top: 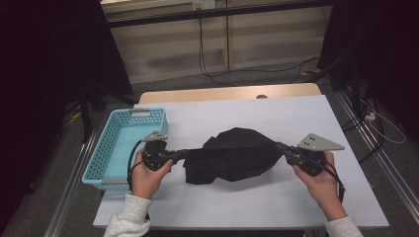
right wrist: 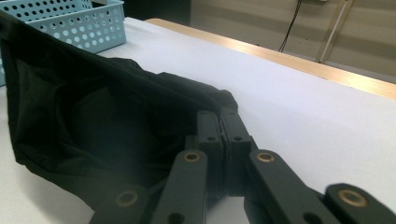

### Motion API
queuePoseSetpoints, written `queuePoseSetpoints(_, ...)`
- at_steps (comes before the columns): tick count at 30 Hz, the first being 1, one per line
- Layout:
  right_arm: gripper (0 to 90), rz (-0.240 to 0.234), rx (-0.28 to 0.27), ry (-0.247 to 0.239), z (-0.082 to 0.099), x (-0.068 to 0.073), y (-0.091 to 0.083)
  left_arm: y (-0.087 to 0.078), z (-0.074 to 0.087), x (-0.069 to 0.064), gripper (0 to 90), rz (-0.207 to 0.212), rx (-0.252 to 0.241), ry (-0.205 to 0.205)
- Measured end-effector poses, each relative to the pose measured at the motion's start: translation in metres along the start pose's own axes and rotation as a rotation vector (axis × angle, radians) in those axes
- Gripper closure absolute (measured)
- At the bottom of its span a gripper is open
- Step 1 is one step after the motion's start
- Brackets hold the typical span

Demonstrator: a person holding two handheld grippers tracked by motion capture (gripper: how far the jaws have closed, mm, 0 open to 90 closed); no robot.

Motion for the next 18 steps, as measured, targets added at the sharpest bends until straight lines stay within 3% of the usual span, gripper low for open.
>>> queuePoseSetpoints(6, 88.4, 0.009, -0.017, -0.001, -0.004, -0.002, -0.004, -0.008, -0.007, 0.002, 90.0, 0.005, -0.036, -0.008)
queuePoseSetpoints(18, 87.3, -0.02, 0.041, -0.018, 0.01, 0.014, 0.014, 0.004, 0.002, 0.009, 90.0, -0.022, 0.013, -0.026)
Point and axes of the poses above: each handheld gripper's, and its own axes: y roughly forward along the jaws, z roughly out of its underside, x roughly to its left, the point moved 7 cm from there along y, roughly forward along the jaws, and after that the axes turned 9 degrees about -y, right-handed, at the moved point
